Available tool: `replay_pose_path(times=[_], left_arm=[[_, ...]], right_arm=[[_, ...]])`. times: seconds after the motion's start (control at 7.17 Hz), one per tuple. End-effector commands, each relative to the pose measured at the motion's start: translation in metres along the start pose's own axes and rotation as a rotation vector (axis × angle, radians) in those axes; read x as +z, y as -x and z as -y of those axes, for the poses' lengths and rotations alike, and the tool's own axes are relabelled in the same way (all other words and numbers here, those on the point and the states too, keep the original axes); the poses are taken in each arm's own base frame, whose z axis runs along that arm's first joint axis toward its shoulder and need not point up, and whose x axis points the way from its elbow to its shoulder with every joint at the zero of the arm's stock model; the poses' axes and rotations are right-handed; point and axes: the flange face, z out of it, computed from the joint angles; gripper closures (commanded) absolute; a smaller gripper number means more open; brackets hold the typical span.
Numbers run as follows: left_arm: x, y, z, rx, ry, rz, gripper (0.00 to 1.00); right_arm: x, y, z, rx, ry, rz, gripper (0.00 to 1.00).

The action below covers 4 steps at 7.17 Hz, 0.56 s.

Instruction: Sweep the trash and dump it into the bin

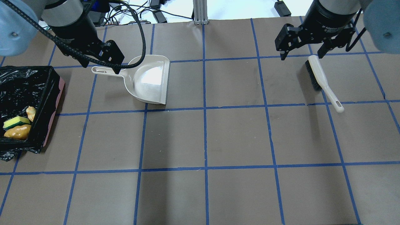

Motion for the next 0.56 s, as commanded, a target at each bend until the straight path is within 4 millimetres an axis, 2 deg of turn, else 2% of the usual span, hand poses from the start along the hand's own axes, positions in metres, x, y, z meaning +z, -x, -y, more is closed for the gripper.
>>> replay_pose_path(times=[0.0, 0.42], left_arm=[[-0.0024, 0.0035, 0.0015, 0.034, -0.021, 0.009, 0.0], [-0.0022, 0.0039, 0.0015, 0.016, -0.021, 0.004, 0.0]], right_arm=[[0.0, 0.0, 0.0002, 0.0, -0.001, 0.0, 0.0], [0.0009, 0.0, -0.0001, 0.0, 0.002, 0.0, 0.0]])
